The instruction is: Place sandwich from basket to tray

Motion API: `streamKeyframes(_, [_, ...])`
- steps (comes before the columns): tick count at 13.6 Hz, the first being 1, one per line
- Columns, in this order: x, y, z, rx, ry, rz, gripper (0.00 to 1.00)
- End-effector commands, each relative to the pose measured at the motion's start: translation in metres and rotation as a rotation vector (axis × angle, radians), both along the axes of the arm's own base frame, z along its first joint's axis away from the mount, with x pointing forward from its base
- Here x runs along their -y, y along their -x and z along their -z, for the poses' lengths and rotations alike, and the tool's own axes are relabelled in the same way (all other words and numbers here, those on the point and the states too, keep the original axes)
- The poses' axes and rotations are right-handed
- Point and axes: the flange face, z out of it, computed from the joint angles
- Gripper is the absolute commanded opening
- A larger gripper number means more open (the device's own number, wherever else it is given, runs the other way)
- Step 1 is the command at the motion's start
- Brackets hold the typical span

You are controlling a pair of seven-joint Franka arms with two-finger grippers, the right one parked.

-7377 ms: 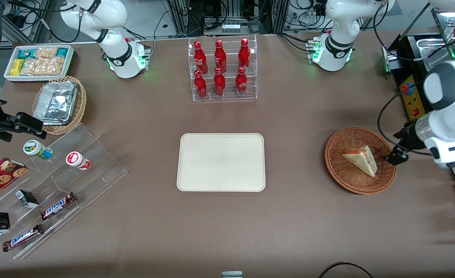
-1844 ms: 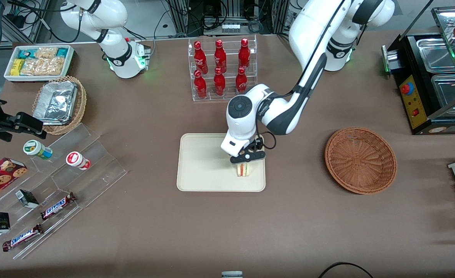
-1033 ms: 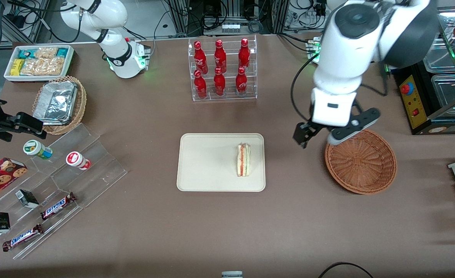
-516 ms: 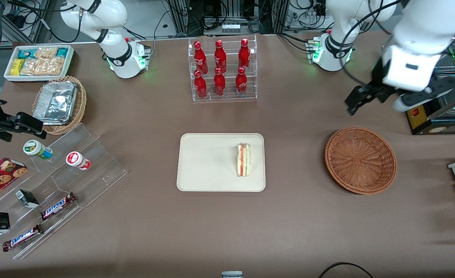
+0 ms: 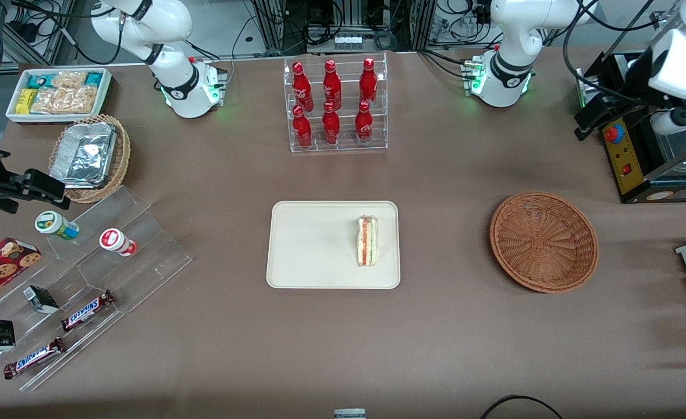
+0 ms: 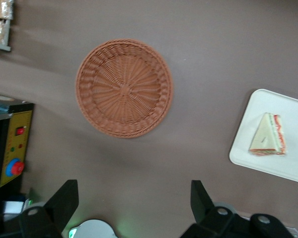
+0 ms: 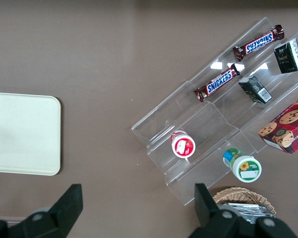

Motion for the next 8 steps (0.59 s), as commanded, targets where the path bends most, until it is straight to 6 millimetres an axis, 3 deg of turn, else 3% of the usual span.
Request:
streamKeyframes(1, [-0.0049,0.0192,-0.0084,-0.014,-0.001,0.014,1.0])
streamKeyframes(8, [-0.0118,0.0186,-0.0121,-0.057,0.002,0.007,1.0])
